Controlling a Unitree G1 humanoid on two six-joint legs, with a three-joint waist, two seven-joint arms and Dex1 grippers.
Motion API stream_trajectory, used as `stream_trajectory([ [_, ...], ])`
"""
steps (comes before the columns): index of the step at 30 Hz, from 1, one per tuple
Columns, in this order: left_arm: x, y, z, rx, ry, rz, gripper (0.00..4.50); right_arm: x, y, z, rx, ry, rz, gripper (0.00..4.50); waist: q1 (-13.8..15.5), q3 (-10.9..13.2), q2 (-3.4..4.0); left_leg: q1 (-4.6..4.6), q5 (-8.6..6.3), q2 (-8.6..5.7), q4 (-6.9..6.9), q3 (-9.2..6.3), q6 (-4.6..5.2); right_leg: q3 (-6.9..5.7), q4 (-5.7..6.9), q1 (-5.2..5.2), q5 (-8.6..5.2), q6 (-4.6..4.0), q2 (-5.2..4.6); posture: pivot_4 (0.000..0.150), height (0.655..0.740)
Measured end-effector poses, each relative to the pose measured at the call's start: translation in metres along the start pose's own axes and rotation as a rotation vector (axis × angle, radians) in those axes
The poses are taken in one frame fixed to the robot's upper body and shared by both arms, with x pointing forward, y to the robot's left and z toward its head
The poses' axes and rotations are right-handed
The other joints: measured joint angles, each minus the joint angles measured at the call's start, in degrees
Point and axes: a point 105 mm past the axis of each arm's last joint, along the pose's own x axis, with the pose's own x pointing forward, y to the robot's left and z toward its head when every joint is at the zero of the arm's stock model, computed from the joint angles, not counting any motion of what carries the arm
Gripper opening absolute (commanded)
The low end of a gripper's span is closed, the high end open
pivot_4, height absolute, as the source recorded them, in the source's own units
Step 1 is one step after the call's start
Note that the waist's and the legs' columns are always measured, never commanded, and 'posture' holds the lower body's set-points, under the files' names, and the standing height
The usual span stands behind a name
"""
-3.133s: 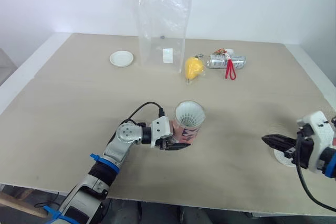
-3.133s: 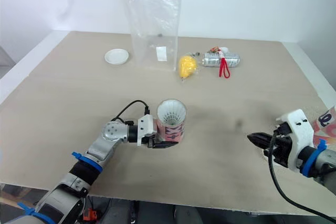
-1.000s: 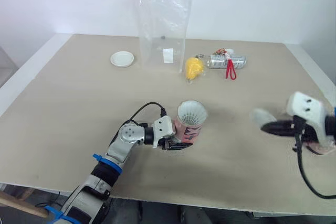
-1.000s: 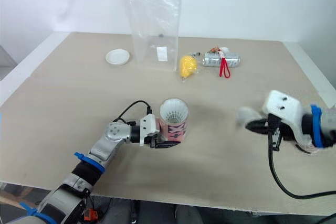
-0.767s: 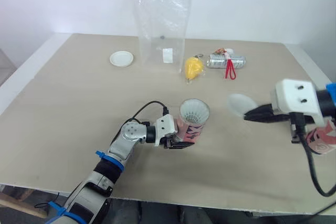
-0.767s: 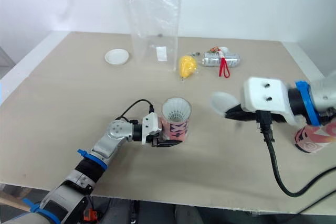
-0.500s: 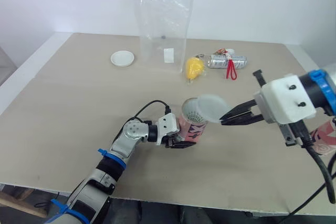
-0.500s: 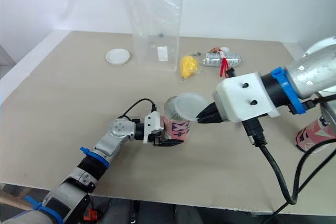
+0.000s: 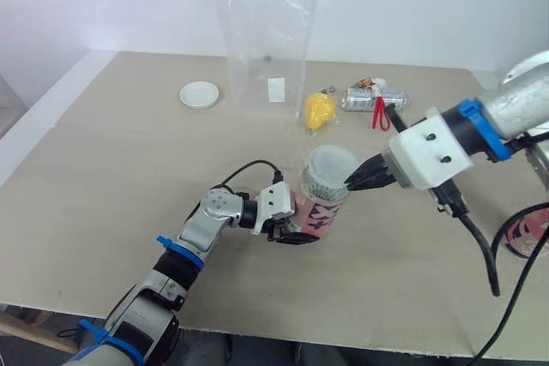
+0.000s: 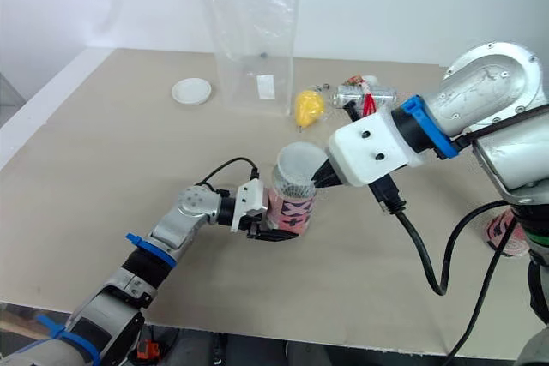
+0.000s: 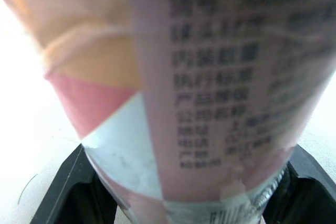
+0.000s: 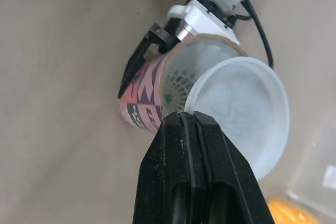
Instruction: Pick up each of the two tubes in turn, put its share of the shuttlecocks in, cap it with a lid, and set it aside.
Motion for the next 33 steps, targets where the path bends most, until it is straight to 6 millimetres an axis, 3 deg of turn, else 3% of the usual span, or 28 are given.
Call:
stream_trajectory([
  [12,0.001,0.001,-0.001,-0.004,-0.005,0.025,2.93,-0.004,0.003,0.014,-0.013,-0.044,0.026,0.10,0.0,0.0,0.01,0.04,0.02,0.00,0.04,-0.03,0.01,-0.07,0.00,0.07,-0.05,0.13,-0.04,0.150,0.7400],
  [33,0.000,-0.001,-0.003,-0.010,-0.010,0.050,2.93,0.005,0.004,0.002,-0.032,-0.034,0.043,0.10,-0.1,0.0,0.01,0.17,0.03,0.03,0.07,-0.01,0.01,-0.10,0.02,0.15,-0.04,0.16,-0.04,0.150,0.7400],
])
